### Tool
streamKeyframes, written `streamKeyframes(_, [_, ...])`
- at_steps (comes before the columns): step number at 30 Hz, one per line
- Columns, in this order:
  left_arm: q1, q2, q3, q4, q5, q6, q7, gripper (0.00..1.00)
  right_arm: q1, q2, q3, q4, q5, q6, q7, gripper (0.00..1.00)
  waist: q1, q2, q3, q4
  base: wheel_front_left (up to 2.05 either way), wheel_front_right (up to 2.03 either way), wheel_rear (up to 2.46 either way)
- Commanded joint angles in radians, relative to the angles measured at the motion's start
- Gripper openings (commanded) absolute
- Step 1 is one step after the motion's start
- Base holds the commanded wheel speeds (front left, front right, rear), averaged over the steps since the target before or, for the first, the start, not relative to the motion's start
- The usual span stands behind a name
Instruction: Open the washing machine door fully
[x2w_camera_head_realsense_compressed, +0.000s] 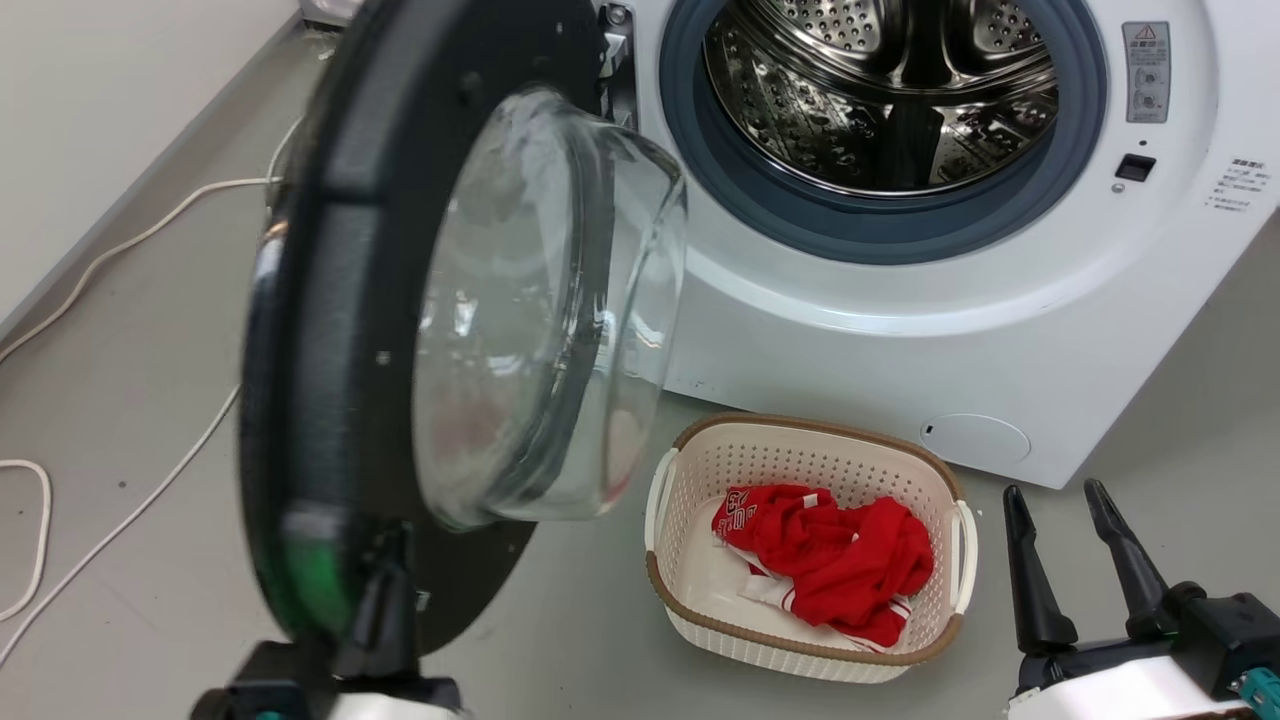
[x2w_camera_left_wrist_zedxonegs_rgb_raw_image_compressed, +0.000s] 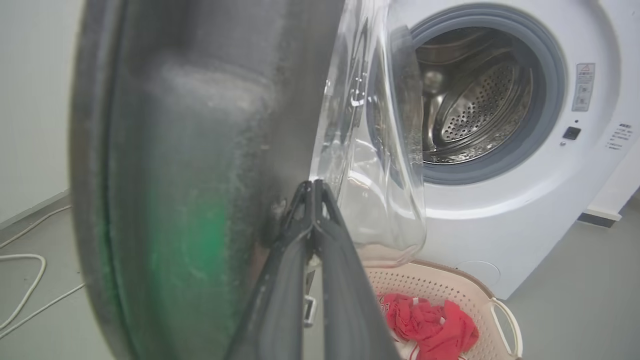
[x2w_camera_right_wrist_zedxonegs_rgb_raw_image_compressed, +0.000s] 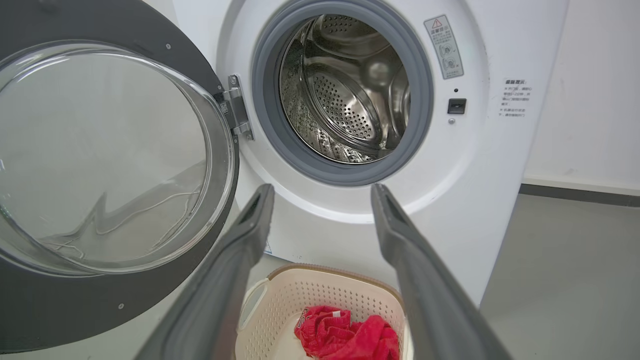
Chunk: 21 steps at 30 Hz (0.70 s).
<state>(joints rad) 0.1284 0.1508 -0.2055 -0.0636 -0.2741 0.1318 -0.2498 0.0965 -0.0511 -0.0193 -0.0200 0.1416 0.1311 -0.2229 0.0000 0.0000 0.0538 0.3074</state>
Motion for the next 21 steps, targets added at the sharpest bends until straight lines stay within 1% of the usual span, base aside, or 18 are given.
streamKeyframes(1, [-0.025, 0.008, 0.033, 0.012, -0.018, 0.004, -0.008, 0.0, -0.003, 0.002, -0.003, -0.004, 0.001, -0.001, 0.003, 1.0, 0.0, 0.0, 0.008, -0.006, 0.0, 0.0, 0.0])
streamKeyframes(10, [-0.125, 0.07, 0.193, 0.123, -0.071, 0.0, -0.016, 0.0, -0.024, 0.002, -0.008, -0.008, -0.003, -0.001, 0.011, 1.0, 0.0, 0.0, 0.039, -0.038, 0.0, 0.0, 0.0])
streamKeyframes(15, [-0.18, 0.139, 0.287, 0.203, -0.102, -0.021, -0.017, 0.0, -0.039, 0.002, -0.014, -0.008, -0.004, -0.001, 0.011, 1.0, 0.0, 0.0, 0.059, -0.052, 0.0, 0.0, 0.0])
streamKeyframes(21, [-0.247, 0.211, 0.36, 0.311, -0.127, -0.044, -0.017, 0.0, -0.054, 0.002, -0.016, -0.008, -0.011, -0.001, 0.011, 1.0, 0.0, 0.0, 0.085, -0.062, 0.0, 0.0, 0.0])
